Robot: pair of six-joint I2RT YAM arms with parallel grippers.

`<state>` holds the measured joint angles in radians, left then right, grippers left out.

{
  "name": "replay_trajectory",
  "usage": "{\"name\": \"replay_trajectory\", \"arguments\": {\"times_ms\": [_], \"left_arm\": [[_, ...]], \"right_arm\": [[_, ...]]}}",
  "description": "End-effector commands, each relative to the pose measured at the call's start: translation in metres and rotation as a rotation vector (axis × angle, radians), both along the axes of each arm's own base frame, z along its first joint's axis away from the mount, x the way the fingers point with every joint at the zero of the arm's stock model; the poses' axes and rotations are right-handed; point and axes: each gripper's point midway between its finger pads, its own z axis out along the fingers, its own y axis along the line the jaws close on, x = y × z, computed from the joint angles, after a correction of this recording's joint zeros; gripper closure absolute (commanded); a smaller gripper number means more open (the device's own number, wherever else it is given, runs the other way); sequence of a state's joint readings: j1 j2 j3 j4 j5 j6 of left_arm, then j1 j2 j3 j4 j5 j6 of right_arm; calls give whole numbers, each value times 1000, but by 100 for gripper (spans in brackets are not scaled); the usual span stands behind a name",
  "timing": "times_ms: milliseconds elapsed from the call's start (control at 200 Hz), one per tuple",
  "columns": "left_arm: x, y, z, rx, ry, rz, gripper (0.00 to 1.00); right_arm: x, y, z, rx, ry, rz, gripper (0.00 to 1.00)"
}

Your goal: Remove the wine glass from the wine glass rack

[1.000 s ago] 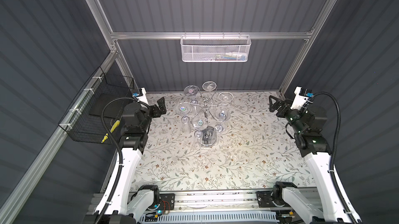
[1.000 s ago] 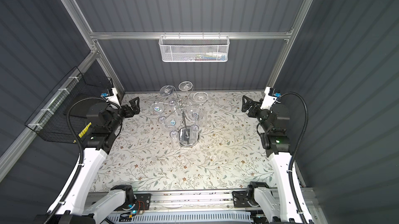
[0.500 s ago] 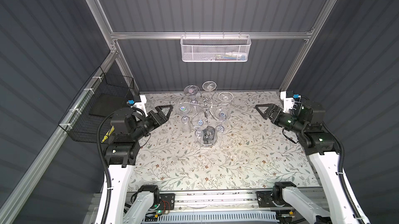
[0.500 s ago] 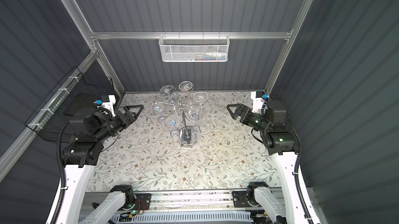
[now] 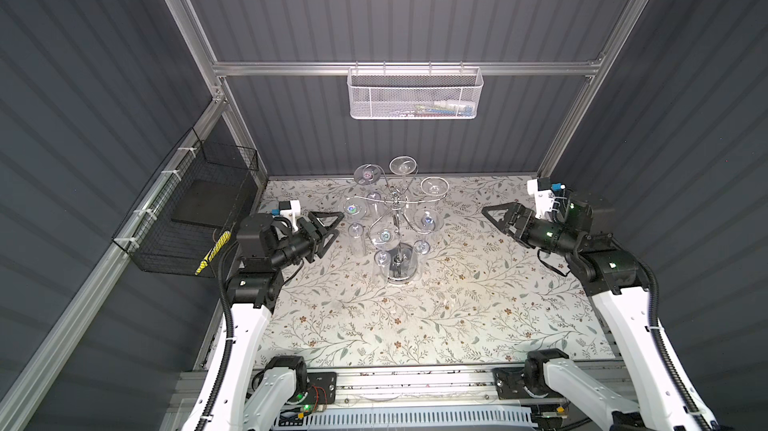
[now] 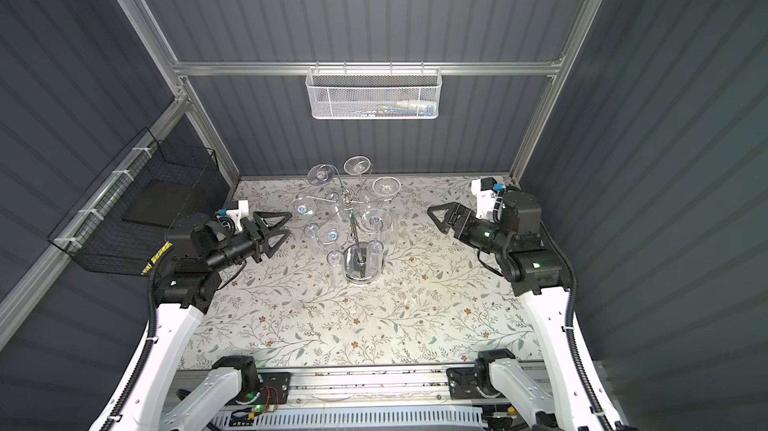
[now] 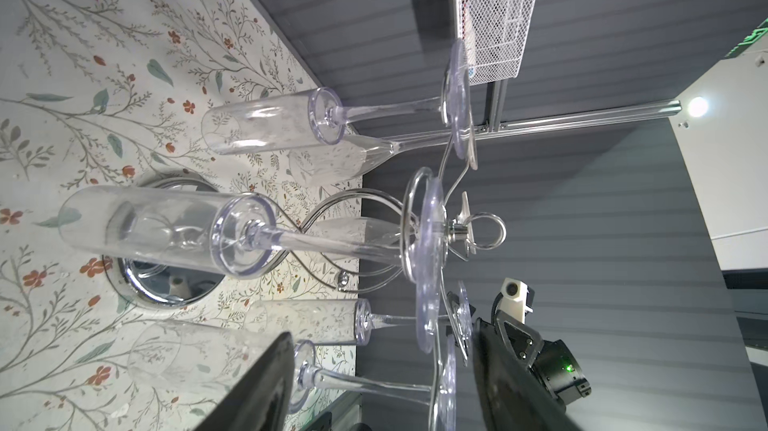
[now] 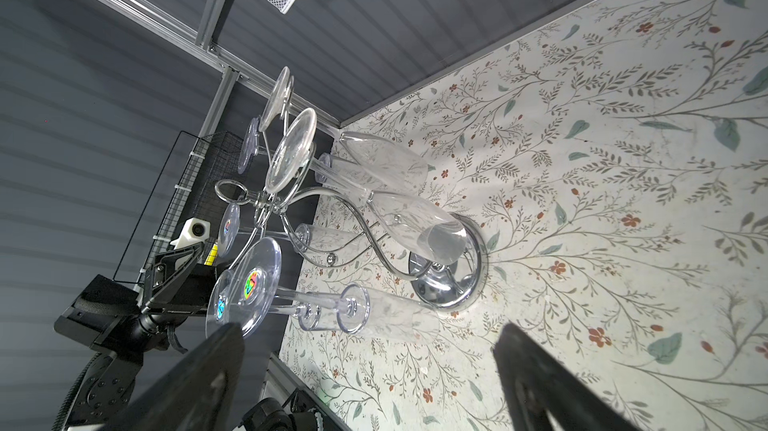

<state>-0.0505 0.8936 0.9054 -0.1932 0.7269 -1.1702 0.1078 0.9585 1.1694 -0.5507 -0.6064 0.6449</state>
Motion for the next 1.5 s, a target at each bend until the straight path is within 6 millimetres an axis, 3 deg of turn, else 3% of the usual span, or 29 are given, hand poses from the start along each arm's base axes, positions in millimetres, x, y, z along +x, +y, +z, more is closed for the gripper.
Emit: {"name": "replay_trajectory", "arguments": {"times_ms": [0,380,845,1216,1496], "left_arm": [[1,-6,17,-52,-47,-33,35],[11,-29,9,-51,-18,-93,58],[12,-29,7,-60,12,-64,76],[9,-27,18,-90,13,-44,84],[6,-25,24,-102,7,-27,95]], "right_arm": [[-1,2,1,12,10,5,5],[0,3,-3,21,42,-7,8],[0,0,-7,9,54,-30,9],[-2,-1,-5,2,54,-29,9],[-4,-2,-3,-3,47,-30,9]]}}
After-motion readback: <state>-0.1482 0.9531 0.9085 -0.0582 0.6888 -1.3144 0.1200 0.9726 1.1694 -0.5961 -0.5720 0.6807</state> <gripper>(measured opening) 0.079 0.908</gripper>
